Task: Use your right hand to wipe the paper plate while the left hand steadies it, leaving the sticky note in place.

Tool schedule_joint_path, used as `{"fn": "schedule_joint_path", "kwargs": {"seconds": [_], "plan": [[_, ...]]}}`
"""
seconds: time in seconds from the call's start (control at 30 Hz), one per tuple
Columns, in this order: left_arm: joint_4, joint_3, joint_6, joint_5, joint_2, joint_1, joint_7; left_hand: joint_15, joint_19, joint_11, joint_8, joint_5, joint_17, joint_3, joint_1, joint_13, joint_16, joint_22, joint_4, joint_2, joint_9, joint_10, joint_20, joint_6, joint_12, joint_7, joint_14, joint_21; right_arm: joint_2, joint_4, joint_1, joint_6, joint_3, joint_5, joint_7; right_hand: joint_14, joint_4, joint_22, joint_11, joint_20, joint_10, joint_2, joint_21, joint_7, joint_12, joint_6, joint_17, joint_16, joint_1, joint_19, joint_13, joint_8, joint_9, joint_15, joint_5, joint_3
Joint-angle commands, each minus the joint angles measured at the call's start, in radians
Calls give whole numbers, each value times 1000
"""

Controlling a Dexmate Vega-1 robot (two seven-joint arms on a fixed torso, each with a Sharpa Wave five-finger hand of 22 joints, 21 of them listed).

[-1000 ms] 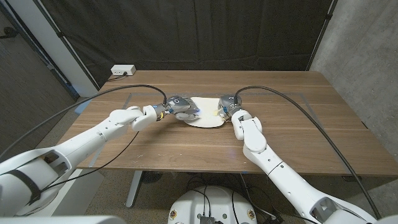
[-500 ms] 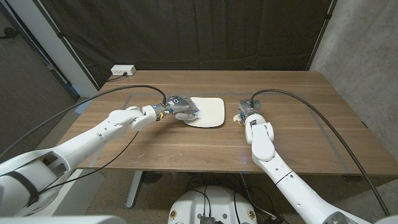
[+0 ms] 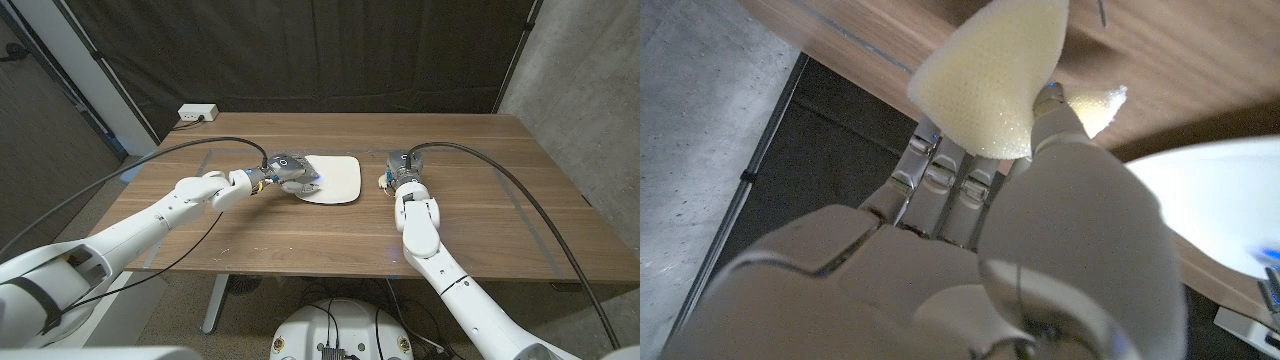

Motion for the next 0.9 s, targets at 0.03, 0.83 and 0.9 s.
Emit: {"fn": "schedule_joint_path", "kwargs": {"seconds": [0.03,0.83,0.9], "plan": [[-12,-2,6,4,0,2,-5,-142,5,-4,3,8,1,-5,-3,2,-2,4,0,3,3,5,-5,4,5,0,-4,-2,32,18,23,13,36,75,-233,10,6,1,-1,-110,14,-1,5,113,3,121,6,-4,-7,-1,4,-4,6,-109,-3,2],[6,-57,-19,-118,-21,14,77,-128,3,-1,7,11,1,-4,-3,2,3,5,0,9,3,4,6,4,5,1,7,-7,68,32,32,-32,100,199,-312,13,11,-6,-1,-108,14,-1,18,113,-5,115,8,-13,-11,-4,7,-12,8,-109,-3,1],[7,-64,-20,-131,-23,18,95,-125,2,0,7,11,1,-3,-3,2,3,5,0,10,3,2,8,4,4,2,9,-7,73,36,32,-37,106,211,-318,13,11,-7,-2,-109,14,0,18,112,-5,116,8,-13,-12,-5,7,-12,8,-109,-3,1]]}}
